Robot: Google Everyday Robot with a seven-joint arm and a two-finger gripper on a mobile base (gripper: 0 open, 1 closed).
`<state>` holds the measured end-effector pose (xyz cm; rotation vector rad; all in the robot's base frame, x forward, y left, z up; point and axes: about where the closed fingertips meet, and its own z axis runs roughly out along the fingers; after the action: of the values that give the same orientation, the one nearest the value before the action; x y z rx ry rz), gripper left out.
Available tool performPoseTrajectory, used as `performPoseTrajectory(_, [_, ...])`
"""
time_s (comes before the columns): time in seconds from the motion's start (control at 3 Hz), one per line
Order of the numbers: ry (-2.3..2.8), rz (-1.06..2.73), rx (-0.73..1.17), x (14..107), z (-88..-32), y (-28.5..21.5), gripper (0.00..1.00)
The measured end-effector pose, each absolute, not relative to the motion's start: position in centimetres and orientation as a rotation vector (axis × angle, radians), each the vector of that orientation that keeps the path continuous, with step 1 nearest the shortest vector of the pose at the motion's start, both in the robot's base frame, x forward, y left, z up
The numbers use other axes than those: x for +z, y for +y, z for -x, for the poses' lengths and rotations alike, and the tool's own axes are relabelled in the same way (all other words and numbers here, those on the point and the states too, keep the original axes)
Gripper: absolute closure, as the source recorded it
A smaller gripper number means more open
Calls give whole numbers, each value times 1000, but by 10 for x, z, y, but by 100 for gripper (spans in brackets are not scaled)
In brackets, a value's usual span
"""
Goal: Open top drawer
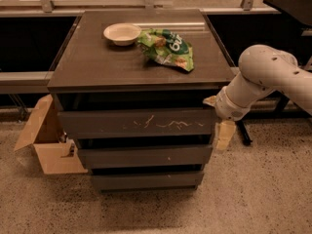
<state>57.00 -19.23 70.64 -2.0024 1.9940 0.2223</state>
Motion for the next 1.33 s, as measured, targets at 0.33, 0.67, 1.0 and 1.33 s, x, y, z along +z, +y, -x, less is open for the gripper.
performPoseTrajectory(0.33, [1994,2003,222,706,-570,-192,0])
performPoseTrajectory(0.67, [1897,2074,230,696,-585,-181,0])
performPoseTrajectory(1.0, [1798,2142,242,683,-599,-168,0])
performPoseTrajectory(1.33, [1730,2185,260,668,-610,-157,0])
